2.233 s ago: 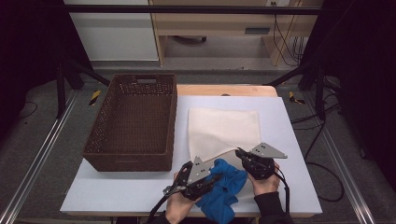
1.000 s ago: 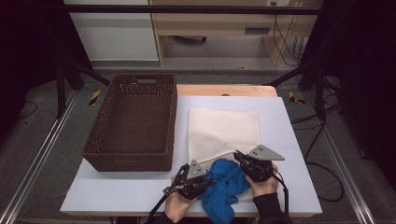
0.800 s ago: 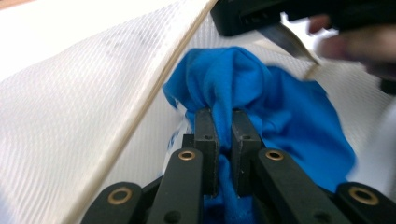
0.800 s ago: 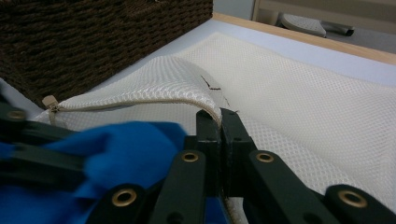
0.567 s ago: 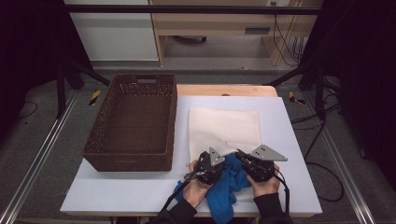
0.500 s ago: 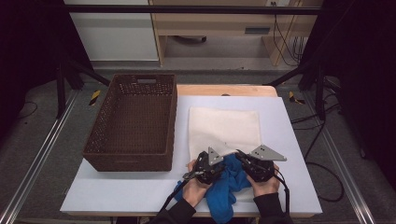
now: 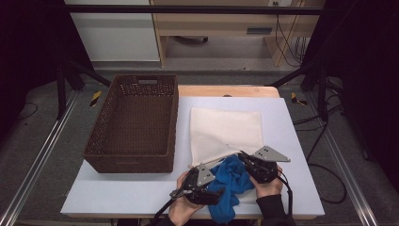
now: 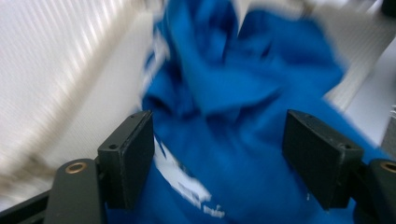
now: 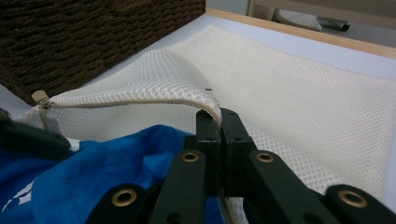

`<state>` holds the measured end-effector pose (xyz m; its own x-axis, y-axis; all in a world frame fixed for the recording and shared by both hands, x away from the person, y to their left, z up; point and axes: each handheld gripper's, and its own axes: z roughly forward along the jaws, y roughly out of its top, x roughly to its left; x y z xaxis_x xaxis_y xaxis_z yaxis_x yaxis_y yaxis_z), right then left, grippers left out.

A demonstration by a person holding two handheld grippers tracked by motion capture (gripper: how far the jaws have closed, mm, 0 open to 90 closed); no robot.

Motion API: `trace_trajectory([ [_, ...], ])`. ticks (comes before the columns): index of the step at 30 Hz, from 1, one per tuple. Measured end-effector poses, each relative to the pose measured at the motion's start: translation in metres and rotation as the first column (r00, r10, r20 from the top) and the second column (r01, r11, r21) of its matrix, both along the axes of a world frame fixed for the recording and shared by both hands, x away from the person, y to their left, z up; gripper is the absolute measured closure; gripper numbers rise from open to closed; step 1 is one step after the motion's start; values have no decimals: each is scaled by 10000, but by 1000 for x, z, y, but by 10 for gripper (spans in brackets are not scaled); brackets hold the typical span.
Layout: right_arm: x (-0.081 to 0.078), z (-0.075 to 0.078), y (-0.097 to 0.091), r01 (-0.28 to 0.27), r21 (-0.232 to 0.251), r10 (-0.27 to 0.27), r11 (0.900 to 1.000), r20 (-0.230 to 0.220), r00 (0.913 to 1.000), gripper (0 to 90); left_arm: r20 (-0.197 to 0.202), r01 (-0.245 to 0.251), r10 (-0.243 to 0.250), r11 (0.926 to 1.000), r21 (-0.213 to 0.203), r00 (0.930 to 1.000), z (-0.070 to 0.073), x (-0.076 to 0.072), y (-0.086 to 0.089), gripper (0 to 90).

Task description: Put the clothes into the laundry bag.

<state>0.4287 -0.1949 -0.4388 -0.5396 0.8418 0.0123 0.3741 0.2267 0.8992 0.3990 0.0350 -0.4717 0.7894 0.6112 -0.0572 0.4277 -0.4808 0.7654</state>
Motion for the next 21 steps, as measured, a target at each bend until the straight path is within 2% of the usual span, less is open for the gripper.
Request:
trace_trajectory([
  [2,0,-1,1,-24,-26,23,10000,-39,10000,879,-478,82,-98,9994,-330,9988,-9,4,0,306],
  [4,1,-2,2,-52,-120,51,9999,-78,10000,880,-243,118,-123,9997,-220,9996,-10,5,0,397],
  [7,1,-2,2,-72,-128,71,9999,-99,9999,880,-404,134,-144,9996,-239,9991,-5,5,1,699],
  [8,0,-2,2,-63,-113,62,9999,-111,9999,880,-372,89,-97,9997,-215,9993,-3,5,1,774],
  [9,0,-2,2,-56,-100,55,9999,-91,9999,880,-325,59,-66,9998,-207,9994,-1,4,1,802],
  [13,0,-1,1,-47,-29,47,10000,-86,10000,880,451,-154,177,9985,-516,9988,17,2,-4,821],
  [15,0,0,1,-72,34,72,10000,-32,10000,880,793,-298,340,9981,-535,9963,26,6,-10,821],
  [16,-1,1,1,-57,67,57,10000,-9,10000,880,809,-372,414,9979,-526,9959,29,11,-14,821],
  [19,-2,2,1,-56,129,55,9999,78,10000,880,907,-483,519,9980,-417,9945,30,19,-21,821],
  [21,-2,3,1,-90,158,89,9998,89,9999,880,1011,-815,817,9967,-59,9915,21,34,-31,819],
])
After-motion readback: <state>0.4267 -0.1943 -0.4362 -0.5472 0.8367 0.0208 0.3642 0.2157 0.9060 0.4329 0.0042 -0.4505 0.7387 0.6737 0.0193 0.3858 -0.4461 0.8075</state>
